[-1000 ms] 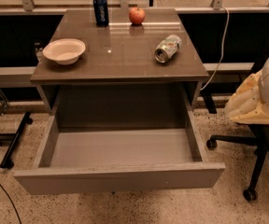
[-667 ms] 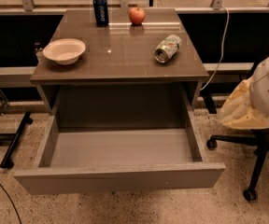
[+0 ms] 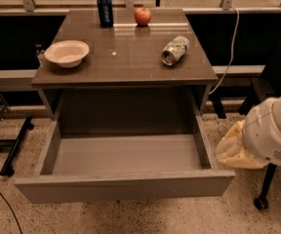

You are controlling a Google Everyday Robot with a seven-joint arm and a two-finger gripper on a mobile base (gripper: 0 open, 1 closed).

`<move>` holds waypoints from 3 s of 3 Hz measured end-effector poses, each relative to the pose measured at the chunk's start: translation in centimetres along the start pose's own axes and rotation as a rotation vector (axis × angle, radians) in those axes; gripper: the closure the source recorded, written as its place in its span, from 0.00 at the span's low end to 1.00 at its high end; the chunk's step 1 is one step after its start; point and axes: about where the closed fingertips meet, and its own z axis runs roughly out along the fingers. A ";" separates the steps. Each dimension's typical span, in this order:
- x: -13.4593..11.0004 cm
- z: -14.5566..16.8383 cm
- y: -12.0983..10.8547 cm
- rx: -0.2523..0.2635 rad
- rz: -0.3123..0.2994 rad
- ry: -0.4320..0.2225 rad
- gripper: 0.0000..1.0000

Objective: Close top drawer

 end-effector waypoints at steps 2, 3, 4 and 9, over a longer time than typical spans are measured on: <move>2.4 7.9 3.4 -0.058 0.125 -0.057 1.00; 2.5 8.5 3.6 -0.059 0.130 -0.051 1.00; 2.6 8.9 3.7 -0.067 0.135 -0.038 1.00; 3.2 21.2 1.5 -0.017 0.202 -0.215 1.00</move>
Offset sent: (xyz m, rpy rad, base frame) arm -0.0232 0.0174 -0.1402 0.1519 0.1230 -0.1436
